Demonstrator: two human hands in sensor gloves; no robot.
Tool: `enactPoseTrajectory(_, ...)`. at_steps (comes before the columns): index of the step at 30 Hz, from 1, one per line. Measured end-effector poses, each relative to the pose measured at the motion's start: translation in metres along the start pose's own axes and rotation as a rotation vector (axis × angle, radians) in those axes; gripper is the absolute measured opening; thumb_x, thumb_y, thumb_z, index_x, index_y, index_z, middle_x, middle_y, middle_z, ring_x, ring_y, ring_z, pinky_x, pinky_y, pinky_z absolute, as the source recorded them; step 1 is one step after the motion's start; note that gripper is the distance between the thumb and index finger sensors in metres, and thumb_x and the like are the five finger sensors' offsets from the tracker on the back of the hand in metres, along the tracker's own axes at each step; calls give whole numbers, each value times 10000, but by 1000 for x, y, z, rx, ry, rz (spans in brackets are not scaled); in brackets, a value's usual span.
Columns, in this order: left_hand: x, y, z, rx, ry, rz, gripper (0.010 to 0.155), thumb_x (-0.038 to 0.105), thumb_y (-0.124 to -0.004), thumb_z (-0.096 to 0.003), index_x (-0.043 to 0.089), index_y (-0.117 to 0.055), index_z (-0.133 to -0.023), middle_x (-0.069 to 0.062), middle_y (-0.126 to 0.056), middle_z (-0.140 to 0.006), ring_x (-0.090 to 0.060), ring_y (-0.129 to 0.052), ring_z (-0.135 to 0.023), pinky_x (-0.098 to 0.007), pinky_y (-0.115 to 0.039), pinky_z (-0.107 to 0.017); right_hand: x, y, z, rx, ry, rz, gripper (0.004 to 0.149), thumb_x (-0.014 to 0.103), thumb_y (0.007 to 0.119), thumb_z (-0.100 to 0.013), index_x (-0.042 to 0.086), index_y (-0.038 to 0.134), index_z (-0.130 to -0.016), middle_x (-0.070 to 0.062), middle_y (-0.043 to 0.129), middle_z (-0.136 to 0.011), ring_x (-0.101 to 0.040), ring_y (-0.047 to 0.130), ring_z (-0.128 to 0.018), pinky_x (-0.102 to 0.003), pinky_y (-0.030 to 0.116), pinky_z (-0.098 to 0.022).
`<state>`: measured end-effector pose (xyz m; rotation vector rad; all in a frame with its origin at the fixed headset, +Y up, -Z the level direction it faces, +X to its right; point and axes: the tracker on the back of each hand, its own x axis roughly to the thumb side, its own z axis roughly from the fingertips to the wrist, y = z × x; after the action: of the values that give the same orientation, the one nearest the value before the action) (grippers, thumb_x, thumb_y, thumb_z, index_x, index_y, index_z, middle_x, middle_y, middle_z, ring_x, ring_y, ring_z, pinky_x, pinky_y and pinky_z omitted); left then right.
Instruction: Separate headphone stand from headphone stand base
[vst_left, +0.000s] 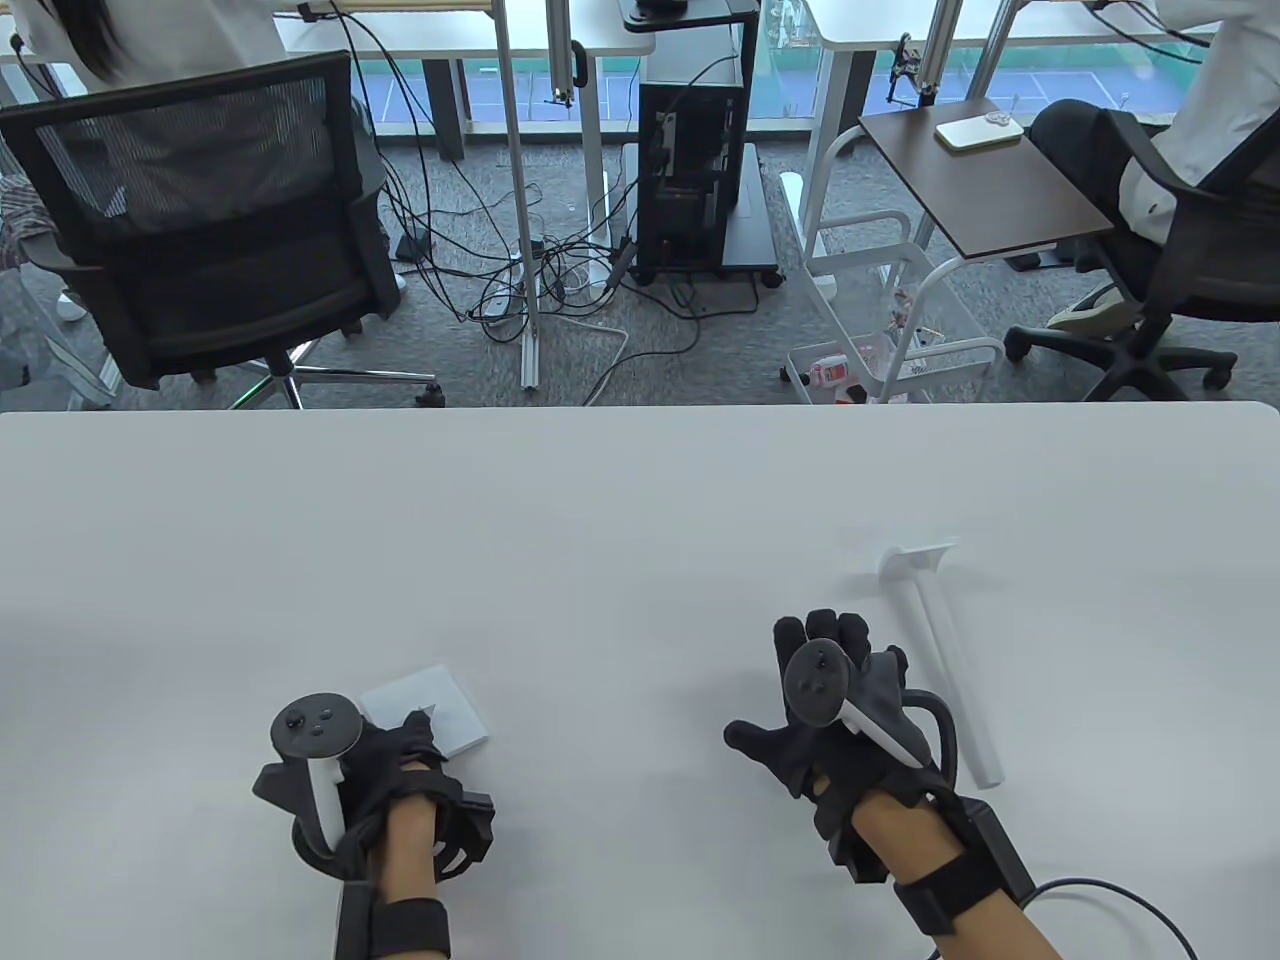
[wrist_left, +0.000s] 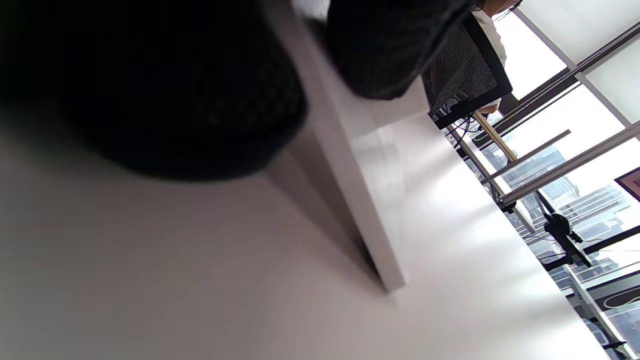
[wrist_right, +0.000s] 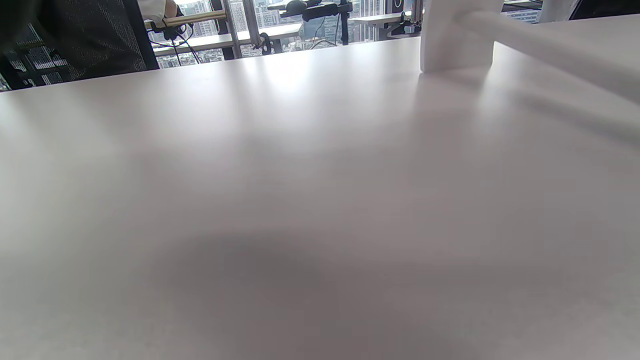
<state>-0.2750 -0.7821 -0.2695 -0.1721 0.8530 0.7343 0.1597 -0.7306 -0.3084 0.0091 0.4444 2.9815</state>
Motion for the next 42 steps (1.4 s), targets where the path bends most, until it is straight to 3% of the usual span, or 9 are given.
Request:
enactPoseTrajectory(13,19,2,4,144,12,-496,734,597,-696,-377,76,-710,-892,-217,-993,-378,-173,-1019,40,-369,-939,-156,-7,5,-2,29,41,4,1001,815,684,-255,448,47,-934,54,-42,-1099,-234,-98,-1048,-633,52,-733)
enactPoseTrajectory(22,21,-3,4,174,19,-608,754,617,-674,-374,95,-682,-918,-187,-993,-326,-177,-1005,63,-371,-944,-162,-10,4,-2,34,52,2,1000,813,685,-255,450,45,-932,55,-45,-1098,-233,-102,-1047,-633,46,-732)
enactPoseTrajectory(23,21,-5,4,181,22,-626,762,615,-717,-367,91,-677,-919,-81,-999,-312,-193,-1001,71,-377,-944,-162,-10,4,-2,35,51,2,1000,813,684,-255,451,43,-931,61,-47,-1097,-232,-103,-1047,-632,46,-732)
enactPoseTrajectory(24,22,-6,5,198,18,-671,763,620,-687,-363,93,-671,-915,-84,-992,-291,-180,-998,77,-365,-949,-161,-10,3,-2,36,53,1,1000,813,684,-255,452,42,-930,61,-51,-1097,-230,-106,-1046,-632,45,-732)
enactPoseTrajectory(32,19,-6,5,186,11,-623,764,610,-686,-364,90,-657,-922,-101,-979,-297,-182,-1005,51,-370,-948,-186,-19,-1,-3,39,72,-44,1000,811,687,-256,452,43,-930,62,-50,-1096,-230,-103,-1047,-632,43,-731)
enactPoseTrajectory(36,15,4,5,92,48,-512,767,559,-712,-386,57,-585,-951,-87,-975,-406,-210,-1044,-42,-404,-933,-253,-24,-5,-2,33,69,-89,1000,810,691,-257,449,48,-933,52,-46,-1098,-231,-99,-1049,-633,43,-731)
enactPoseTrajectory(39,19,19,16,96,55,-581,792,563,-707,-400,41,-526,-968,-118,-958,-487,-208,-1069,-127,-414,-922,-306,-27,-5,-5,45,87,-96,1004,808,694,-254,449,46,-931,51,-58,-1092,-233,-102,-1048,-634,38,-730)
enactPoseTrajectory(42,29,27,33,98,-26,-504,800,578,-720,-398,33,-550,-959,-120,-961,-506,-234,-1078,-151,-430,-917,-321,-29,-4,-4,44,95,-93,1005,808,694,-255,447,43,-930,46,-69,-1085,-237,-104,-1046,-634,38,-729)
